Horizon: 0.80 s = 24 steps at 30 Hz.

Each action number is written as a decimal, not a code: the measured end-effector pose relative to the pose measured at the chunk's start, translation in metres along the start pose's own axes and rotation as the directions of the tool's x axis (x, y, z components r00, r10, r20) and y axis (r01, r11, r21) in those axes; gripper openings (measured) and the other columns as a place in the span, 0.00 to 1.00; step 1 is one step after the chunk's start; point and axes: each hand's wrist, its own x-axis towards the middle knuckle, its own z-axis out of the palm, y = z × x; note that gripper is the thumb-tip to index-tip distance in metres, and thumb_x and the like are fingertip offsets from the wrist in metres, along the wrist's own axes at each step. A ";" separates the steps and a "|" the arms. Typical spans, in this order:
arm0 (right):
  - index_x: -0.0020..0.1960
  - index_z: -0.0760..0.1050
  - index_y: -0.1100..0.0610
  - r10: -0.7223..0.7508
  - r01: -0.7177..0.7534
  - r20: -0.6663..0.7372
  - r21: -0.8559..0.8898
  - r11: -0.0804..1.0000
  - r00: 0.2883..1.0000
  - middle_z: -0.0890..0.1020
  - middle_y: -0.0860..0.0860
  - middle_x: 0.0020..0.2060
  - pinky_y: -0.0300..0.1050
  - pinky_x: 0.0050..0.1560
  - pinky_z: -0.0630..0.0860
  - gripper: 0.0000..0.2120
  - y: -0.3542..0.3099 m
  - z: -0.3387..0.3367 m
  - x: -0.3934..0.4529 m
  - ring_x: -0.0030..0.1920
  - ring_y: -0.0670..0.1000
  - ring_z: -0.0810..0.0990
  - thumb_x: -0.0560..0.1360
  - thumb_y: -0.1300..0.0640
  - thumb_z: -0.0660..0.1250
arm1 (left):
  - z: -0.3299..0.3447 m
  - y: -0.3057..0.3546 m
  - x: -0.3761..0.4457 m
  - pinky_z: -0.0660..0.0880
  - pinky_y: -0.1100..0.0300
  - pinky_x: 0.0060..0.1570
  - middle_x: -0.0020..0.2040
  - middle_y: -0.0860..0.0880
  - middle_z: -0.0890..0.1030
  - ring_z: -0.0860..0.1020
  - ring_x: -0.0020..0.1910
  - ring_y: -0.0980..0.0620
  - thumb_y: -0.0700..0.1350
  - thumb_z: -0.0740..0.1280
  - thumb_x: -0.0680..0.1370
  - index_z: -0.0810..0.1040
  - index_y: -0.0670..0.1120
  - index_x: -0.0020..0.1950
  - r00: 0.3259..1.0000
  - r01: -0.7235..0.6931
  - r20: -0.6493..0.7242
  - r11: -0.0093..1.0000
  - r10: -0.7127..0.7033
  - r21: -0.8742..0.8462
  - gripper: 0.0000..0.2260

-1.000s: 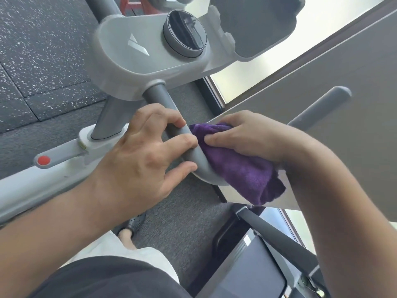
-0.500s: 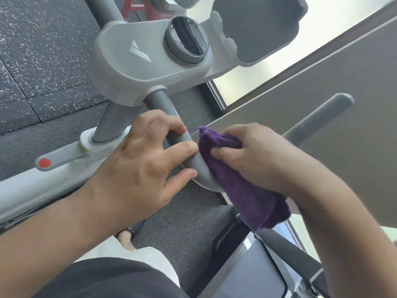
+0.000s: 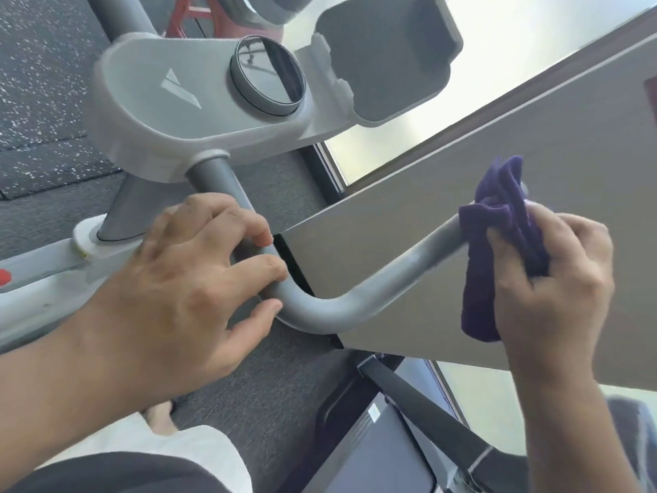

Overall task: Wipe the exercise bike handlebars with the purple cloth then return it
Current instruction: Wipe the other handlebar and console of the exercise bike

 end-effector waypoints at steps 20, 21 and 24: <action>0.63 0.81 0.53 0.043 -0.050 0.032 0.253 0.966 0.999 0.78 0.53 0.54 0.28 0.56 0.69 0.13 0.009 0.023 -0.020 0.53 0.38 0.77 0.78 0.55 0.70 | 0.009 0.011 -0.002 0.67 0.45 0.55 0.51 0.48 0.79 0.73 0.56 0.42 0.55 0.68 0.74 0.83 0.51 0.46 0.999 0.026 0.019 1.000 -0.026 0.001 0.10; 0.62 0.81 0.52 0.038 -0.046 0.036 0.250 0.967 0.999 0.78 0.52 0.54 0.28 0.56 0.69 0.13 0.010 0.022 -0.018 0.53 0.38 0.77 0.78 0.53 0.70 | 0.008 0.012 -0.002 0.67 0.44 0.55 0.51 0.48 0.79 0.73 0.56 0.42 0.55 0.68 0.74 0.83 0.51 0.46 0.999 0.028 0.028 1.000 -0.028 -0.001 0.10; 0.61 0.82 0.49 0.080 -0.065 -0.045 0.258 0.964 0.996 0.76 0.48 0.52 0.30 0.55 0.71 0.13 0.012 0.015 0.005 0.51 0.34 0.76 0.77 0.48 0.69 | 0.006 0.013 0.000 0.67 0.46 0.57 0.51 0.49 0.79 0.73 0.56 0.42 0.55 0.68 0.74 0.83 0.51 0.46 0.998 0.036 0.045 0.999 -0.036 0.006 0.10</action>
